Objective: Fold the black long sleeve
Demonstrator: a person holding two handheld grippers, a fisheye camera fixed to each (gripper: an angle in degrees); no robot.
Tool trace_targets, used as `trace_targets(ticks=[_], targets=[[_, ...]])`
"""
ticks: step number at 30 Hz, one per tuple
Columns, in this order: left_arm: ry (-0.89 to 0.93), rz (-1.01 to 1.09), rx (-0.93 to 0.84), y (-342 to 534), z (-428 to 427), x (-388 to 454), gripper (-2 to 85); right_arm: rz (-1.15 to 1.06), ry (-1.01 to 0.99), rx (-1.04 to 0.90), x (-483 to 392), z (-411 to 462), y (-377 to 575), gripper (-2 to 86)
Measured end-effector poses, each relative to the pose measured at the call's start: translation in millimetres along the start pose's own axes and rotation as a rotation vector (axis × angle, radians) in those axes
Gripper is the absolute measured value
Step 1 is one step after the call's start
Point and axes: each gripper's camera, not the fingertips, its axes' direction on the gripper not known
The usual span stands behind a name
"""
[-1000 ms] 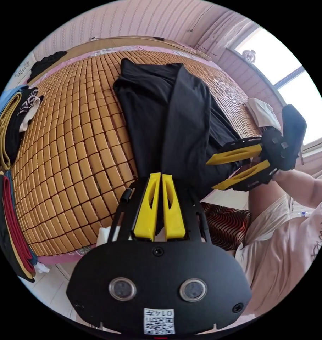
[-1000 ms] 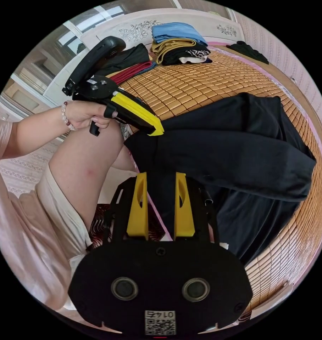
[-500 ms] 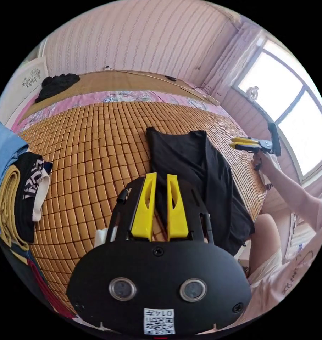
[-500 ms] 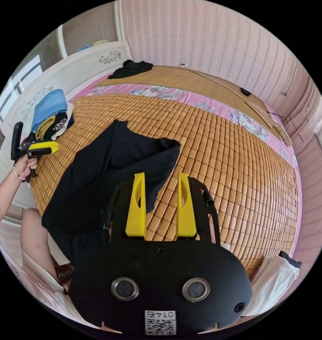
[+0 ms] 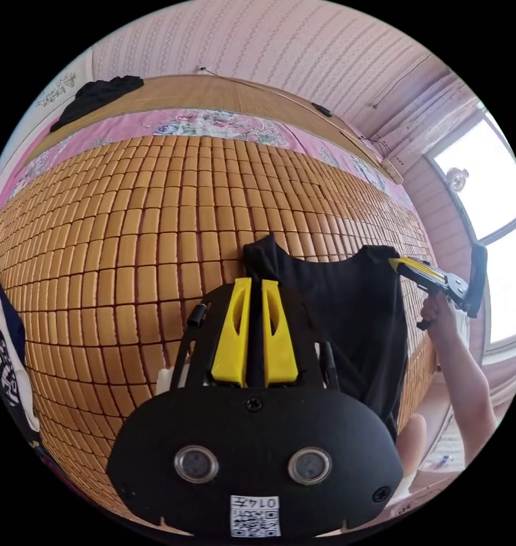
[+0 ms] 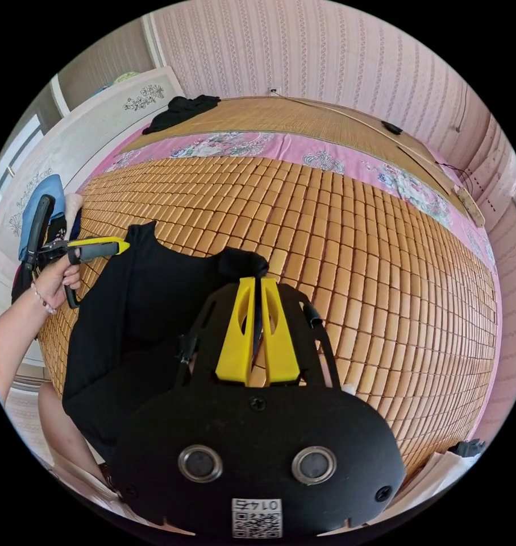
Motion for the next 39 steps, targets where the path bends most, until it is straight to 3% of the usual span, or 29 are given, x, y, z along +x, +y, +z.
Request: trace_targets(ticks=[3, 9, 15, 18, 20, 23, 25, 32, 39], targets=[[0.068, -0.019, -0.042, -9.9, -10.6, -2.7, -0.5, -0.009, 0.036, 0.036, -2.3, -22.3, -4.3, -0.3], [0.252, 0.093, 0.190, 30.5, -128.8, 0.9, -1.0, 0.017, -0.039, 0.207, -5.9, -117.4, 22.3, -0.4], [0.339, 0.363, 0.154, 179.2, -230.5, 22.3, -1.0, -0.107, -0.162, 0.325, -55.4, -206.1, 142.5, -0.3], [0.439, 0.333, 0.032, 272.9, -226.3, 25.2, -1.0, -0.210, -0.247, 0.242, -89.9, -216.0, 216.3, -0.1], [0.474, 0.232, -0.067, 334.1, -197.3, 20.1, -1.0, -0.253, -0.276, 0.063, -116.0, -190.4, 266.8, 0.3], [0.502, 0.089, -0.160, 381.8, -164.8, 8.3, -1.0, -0.224, -0.228, -0.177, -141.9, -145.1, 302.8, 1.4], [0.542, 0.054, -0.200, 396.7, -161.2, 8.2, -1.0, -0.254, -0.190, -0.235, -157.7, -136.1, 311.7, 2.3], [0.263, 0.313, -0.068, 406.0, -226.2, 92.1, -1.0, -0.304, -0.118, -0.169, -201.1, -155.5, 287.3, 0.6], [0.117, 0.502, -0.003, 404.3, -182.4, 227.0, -1.0, -0.418, -0.090, -0.111, -265.3, -125.9, 211.0, -0.9]])
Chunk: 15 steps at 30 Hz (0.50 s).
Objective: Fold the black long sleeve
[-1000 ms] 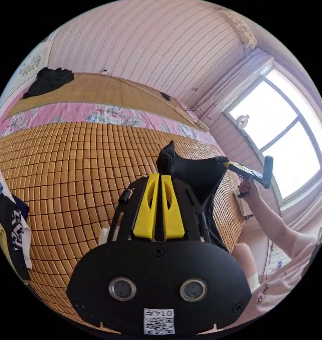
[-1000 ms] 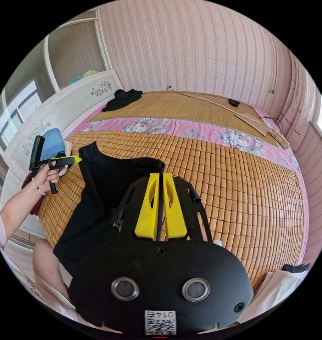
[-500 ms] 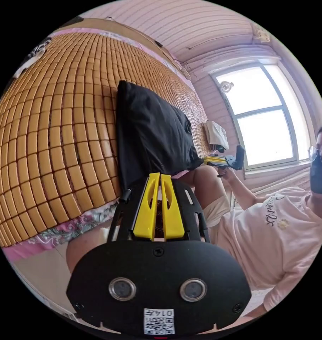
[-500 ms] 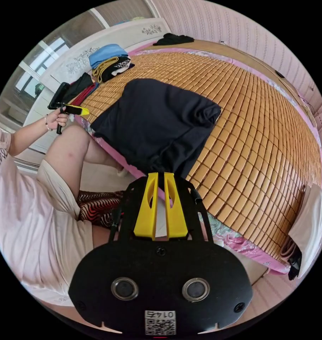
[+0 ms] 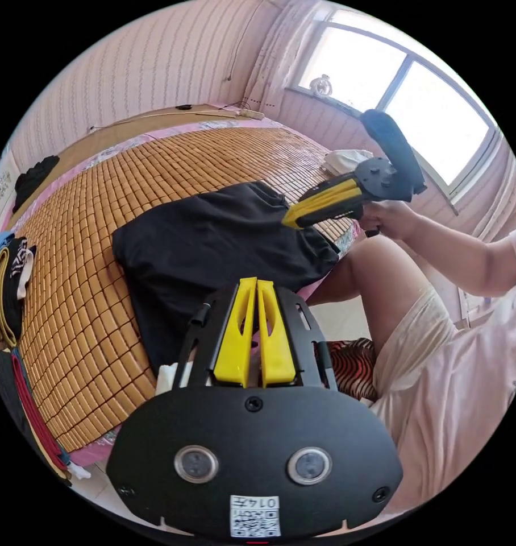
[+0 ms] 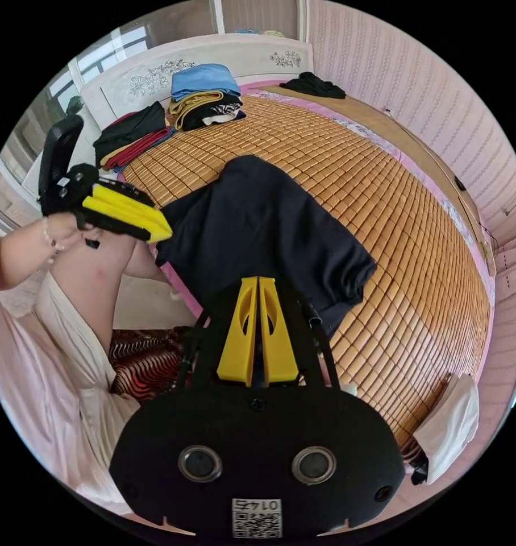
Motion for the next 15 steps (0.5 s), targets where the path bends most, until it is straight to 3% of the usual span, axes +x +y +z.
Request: trace_targets(ticks=[8, 15], targets=[[-0.152, 0.067, -0.231, -10.5, 77.8, 52.4, -1.0, 0.019, 0.089, -0.213, 17.2, 79.5, -139.8, -0.9], [-0.027, -0.022, -0.160, 0.8, 67.2, 47.1, -1.0, -0.147, 0.075, -0.390, 16.6, 108.1, -179.9, -1.0]])
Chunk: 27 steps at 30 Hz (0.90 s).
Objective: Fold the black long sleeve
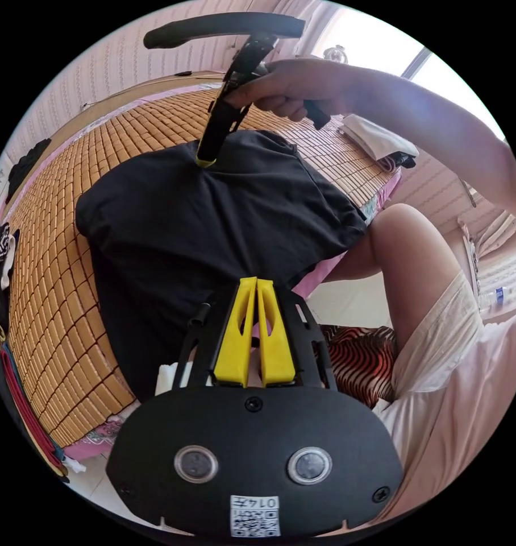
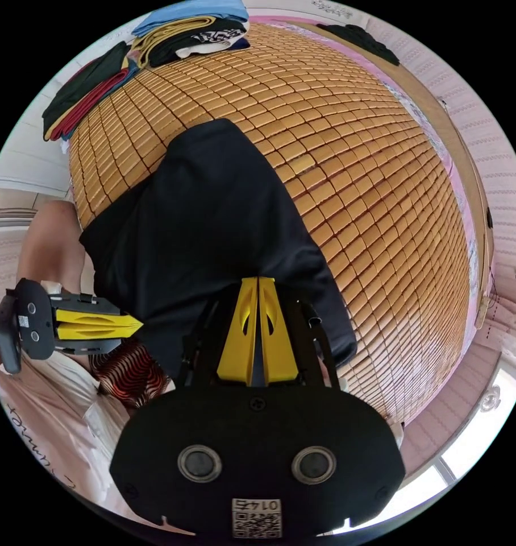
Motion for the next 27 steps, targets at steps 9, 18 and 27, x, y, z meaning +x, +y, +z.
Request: trace_targets(ticks=[9, 18, 27], targets=[[0.012, 0.023, 0.014, 7.5, -9.0, 17.6, -1.0, -0.004, -0.017, -0.118, 37.3, 16.9, -42.7, -0.9], [0.001, 0.072, 0.037, 23.4, -22.3, 36.8, -0.9, -0.005, -0.029, -0.121, 62.3, 29.4, -20.0, -0.9], [-0.018, 0.118, 0.340, 33.8, -87.4, 76.9, 3.4, 0.493, -0.021, 0.468, 92.4, -4.3, 243.6, 4.7]])
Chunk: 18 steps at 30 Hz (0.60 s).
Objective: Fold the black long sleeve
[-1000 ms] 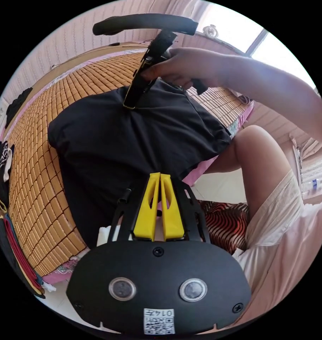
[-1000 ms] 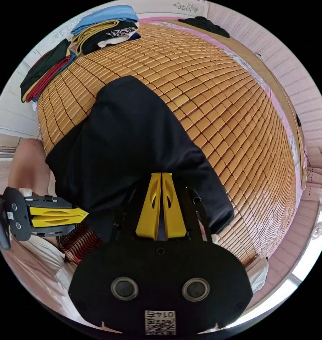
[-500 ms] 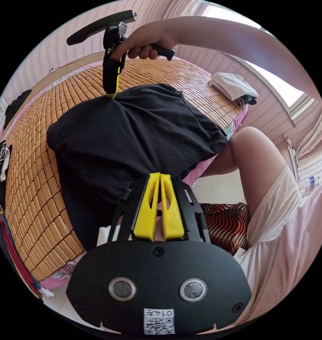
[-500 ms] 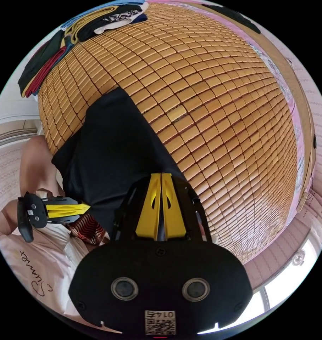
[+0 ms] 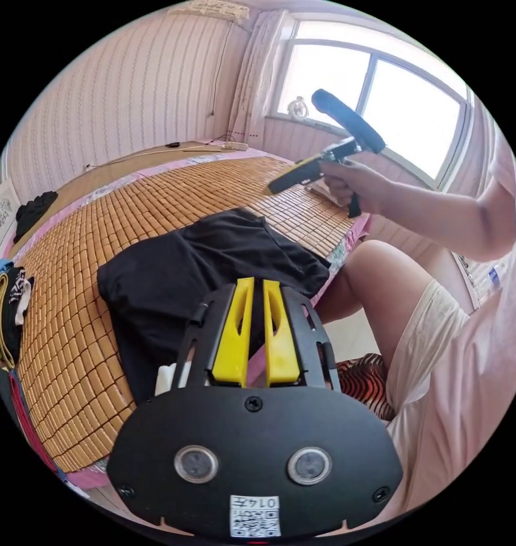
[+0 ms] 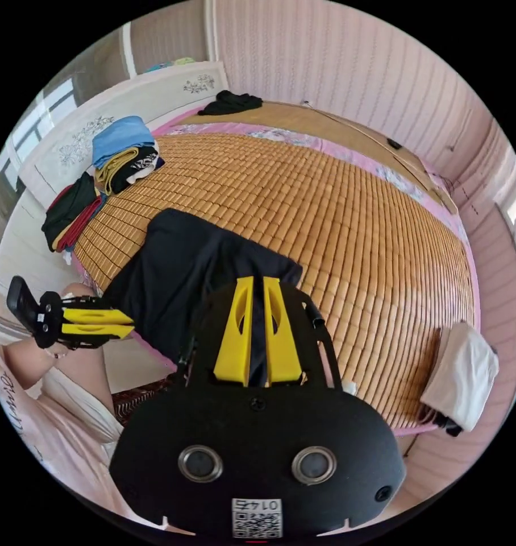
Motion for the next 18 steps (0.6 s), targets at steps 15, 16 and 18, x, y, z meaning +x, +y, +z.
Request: trace_targets(ticks=[15, 16, 18], targets=[[0.120, 0.229, -0.127, -51.2, 88.5, 117.5, 16.0, 0.378, -0.264, -0.302, 147.6, 51.7, 205.6, 2.5], [0.108, 0.232, -0.135, -54.6, 94.4, 121.2, 16.5, 0.357, -0.264, -0.300, 153.0, 50.4, 210.2, 0.9], [0.103, 0.229, -0.150, -59.7, 103.3, 125.3, 16.8, 0.338, -0.314, -0.289, 162.9, 47.3, 217.9, 0.0]])
